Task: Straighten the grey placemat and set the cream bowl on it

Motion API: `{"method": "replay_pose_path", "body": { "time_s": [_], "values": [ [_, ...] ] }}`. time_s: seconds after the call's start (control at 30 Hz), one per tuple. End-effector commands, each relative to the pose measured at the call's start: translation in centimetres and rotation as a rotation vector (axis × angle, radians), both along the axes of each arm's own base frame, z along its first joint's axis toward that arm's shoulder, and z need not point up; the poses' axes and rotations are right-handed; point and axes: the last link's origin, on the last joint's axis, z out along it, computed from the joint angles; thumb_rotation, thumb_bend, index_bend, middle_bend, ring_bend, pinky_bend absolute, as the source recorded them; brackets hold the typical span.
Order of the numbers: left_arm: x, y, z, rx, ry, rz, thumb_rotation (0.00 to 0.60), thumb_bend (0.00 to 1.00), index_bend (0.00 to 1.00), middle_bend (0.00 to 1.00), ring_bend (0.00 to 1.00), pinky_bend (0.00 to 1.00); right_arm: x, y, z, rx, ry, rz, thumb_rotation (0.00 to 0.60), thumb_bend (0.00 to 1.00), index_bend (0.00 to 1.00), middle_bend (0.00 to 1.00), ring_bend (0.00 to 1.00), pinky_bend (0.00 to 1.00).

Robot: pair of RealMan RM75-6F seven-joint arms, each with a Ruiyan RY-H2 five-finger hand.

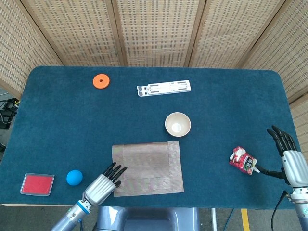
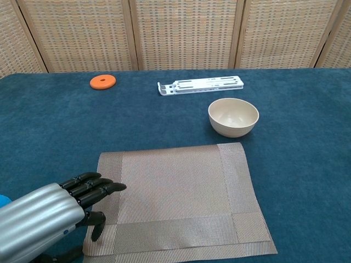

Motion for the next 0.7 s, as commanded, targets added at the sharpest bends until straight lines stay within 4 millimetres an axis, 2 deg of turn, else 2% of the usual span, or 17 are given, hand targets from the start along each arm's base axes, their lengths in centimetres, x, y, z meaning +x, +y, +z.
{"method": "replay_pose_path", "body": {
  "time_s": [0.03, 0.2, 0.53, 0.7],
  "values": [
    [-0.06, 0.14, -0.05, 0.009, 0.006, -0.007, 0.6, 0.41, 0.49, 0.0, 0.0, 0.0, 0.02, 0.03, 0.02, 0.0, -0.001, 0.001, 0.6, 0.15, 0.01, 0.0, 0.0, 0.0],
    [0.02, 0.29, -0.15, 0.016, -0.002, -0.011, 0.6, 0.42, 0.51, 0.0, 0.0, 0.0, 0.01, 0.02, 0.03, 0.001, -0.003, 0.001, 0.6, 0.15, 0.01, 0.0, 0.0, 0.0],
    [0.12, 0.56, -0.29, 0.011, -0.014, -0.008, 0.6, 0.52, 0.6, 0.0, 0.0, 0.0, 0.03, 0.04, 0.07, 0.002, -0.006, 0.002, 0.6, 0.15, 0.01, 0.0, 0.0, 0.0],
    [0.26, 0.84, 0.04, 0.02, -0.028, 0.001, 0.6, 0.52, 0.61, 0.0, 0.0, 0.0, 0.07, 0.09, 0.1, 0.002, -0.009, 0.005, 0.6, 0.15, 0.01, 0.0, 0.0, 0.0]
  ]
}}
